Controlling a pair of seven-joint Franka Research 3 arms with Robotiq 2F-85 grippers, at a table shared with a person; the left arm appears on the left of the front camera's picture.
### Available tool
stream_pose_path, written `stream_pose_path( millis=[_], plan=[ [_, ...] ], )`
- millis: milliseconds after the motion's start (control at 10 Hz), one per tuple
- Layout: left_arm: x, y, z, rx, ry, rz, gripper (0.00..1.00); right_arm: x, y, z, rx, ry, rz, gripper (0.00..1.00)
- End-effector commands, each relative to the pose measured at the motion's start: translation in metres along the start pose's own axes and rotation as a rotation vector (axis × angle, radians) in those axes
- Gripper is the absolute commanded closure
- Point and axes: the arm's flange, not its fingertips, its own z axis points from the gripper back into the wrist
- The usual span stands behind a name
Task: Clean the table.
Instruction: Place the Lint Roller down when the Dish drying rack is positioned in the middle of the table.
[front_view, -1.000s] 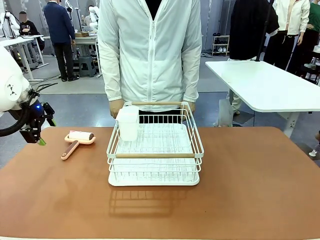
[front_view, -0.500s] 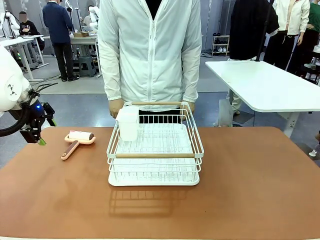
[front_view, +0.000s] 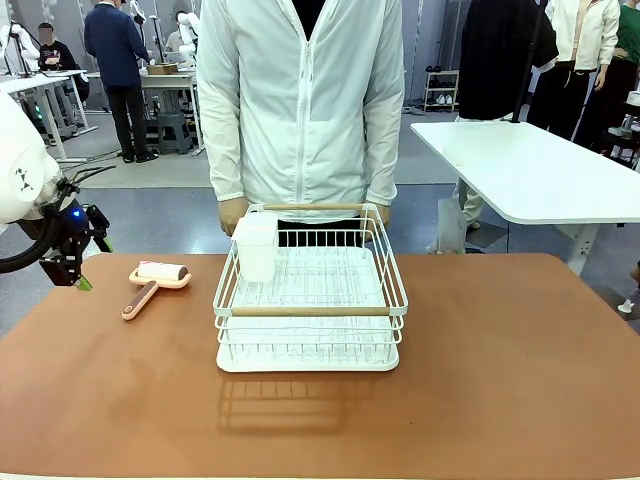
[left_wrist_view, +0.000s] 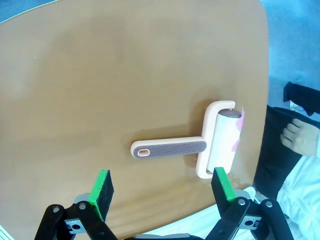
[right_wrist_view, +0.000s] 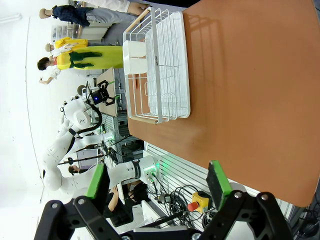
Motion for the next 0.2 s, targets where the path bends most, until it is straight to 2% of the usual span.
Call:
stream_pose_path(
  millis=[0, 100],
  plan=[
    [0.0018, 0.0019, 0.0009, -0.015, 0.0, -0.003, 0.0, -0.0006, 0.0029, 0.0013, 0.005, -0.004, 0.01, 0.0],
    [0.0018, 0.0019, 0.0009, -0.015, 0.0, -0.003, 0.0, -0.0006, 0.0029, 0.0013, 0.005, -0.004, 0.01, 0.0]
  ],
)
